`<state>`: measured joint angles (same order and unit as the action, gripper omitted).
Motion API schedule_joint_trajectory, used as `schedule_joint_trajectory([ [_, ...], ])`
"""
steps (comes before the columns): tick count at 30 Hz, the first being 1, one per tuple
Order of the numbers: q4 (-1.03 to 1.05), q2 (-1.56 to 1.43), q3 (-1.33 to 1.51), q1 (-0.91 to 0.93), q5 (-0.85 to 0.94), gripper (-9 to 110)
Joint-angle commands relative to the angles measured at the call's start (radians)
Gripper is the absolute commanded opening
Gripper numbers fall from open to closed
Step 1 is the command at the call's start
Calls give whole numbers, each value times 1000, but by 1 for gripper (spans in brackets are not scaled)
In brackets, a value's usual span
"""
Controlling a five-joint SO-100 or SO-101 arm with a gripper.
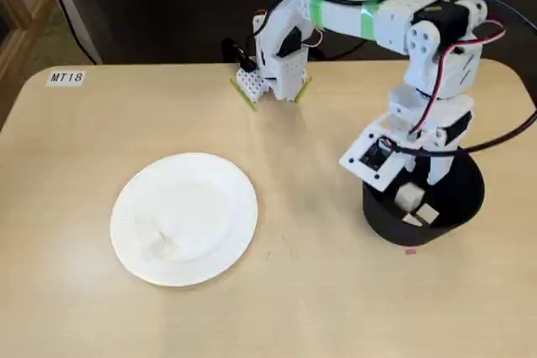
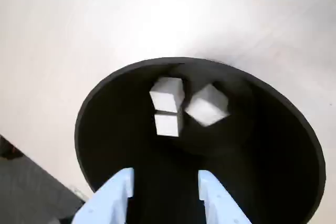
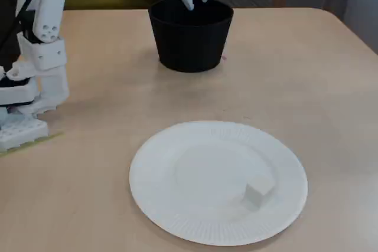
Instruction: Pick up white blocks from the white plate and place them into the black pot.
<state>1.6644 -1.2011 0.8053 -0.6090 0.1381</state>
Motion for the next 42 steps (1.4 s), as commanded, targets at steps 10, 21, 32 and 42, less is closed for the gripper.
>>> schedule_joint_trajectory([
  [10, -12, -215, -20, 212, -38, -2],
  [21, -11, -146, 114, 893, -322, -2],
  [32, -9, 69, 40, 1106, -589, 32],
  [42, -9, 318, -186, 1098, -540, 44],
])
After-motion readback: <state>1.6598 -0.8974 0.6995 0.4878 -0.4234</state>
